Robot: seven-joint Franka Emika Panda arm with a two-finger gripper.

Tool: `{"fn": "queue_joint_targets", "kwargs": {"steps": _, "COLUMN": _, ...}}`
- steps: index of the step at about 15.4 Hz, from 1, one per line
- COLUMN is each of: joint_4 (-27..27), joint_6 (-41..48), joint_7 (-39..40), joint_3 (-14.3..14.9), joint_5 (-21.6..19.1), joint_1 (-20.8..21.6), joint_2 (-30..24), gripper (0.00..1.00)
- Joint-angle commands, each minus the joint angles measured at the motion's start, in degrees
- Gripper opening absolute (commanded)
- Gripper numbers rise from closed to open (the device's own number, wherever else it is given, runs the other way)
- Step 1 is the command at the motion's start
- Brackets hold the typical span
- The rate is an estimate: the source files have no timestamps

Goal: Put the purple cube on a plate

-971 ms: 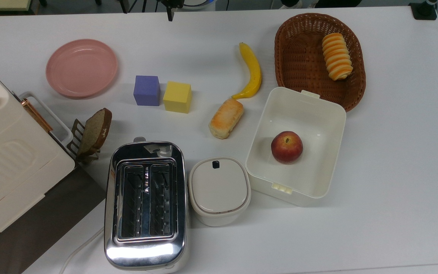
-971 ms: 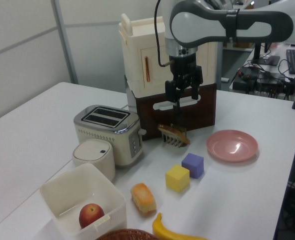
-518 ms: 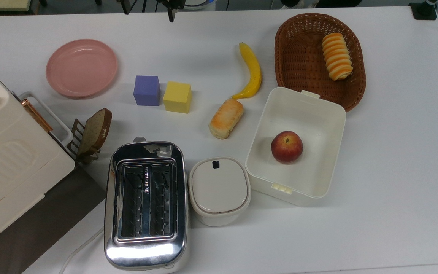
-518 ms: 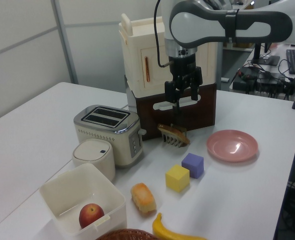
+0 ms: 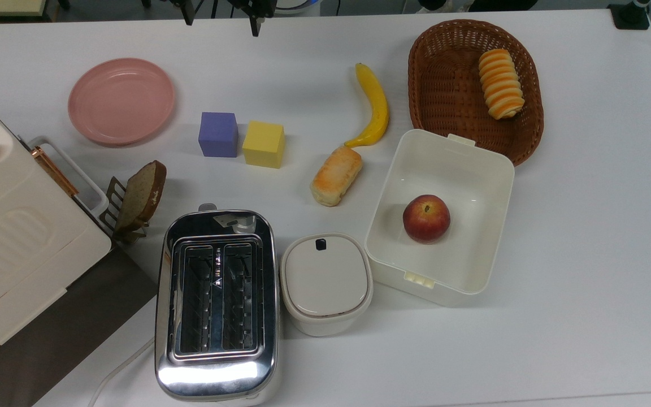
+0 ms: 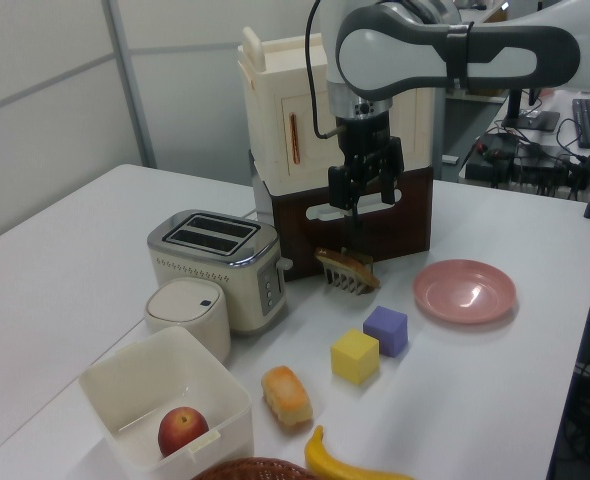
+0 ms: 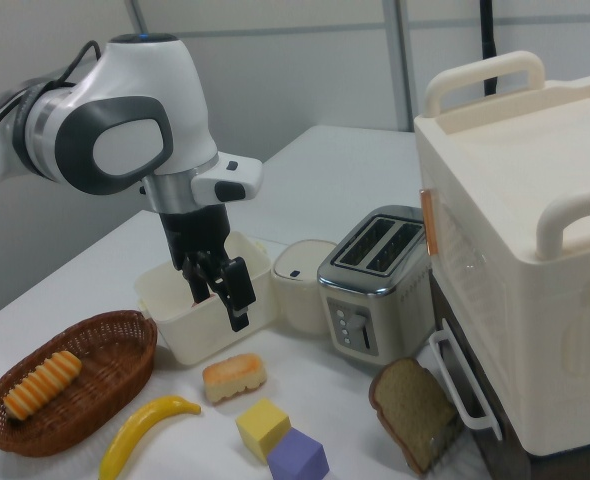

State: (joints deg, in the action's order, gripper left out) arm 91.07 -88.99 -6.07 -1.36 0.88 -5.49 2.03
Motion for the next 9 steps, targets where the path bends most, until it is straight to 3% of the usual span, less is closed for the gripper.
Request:
{"fn": "queue_joint_targets", "kwargs": {"steps": 1, "joint_4": 1.3, "joint_6": 0.3, "joint_7": -0.1, "joint_3": 0.6, "joint_5": -0.4, "joint_1": 1.2, "joint_2": -0.6, "gripper": 1.0}}
{"fn": "queue_joint_targets", "kwargs": {"steps": 9, "joint_4": 3.1, "joint_6": 0.3, "joint_7": 1.4, "joint_3": 0.6, "joint_5": 1.4, "joint_1": 0.7, "joint_2": -0.7, "gripper": 1.0}}
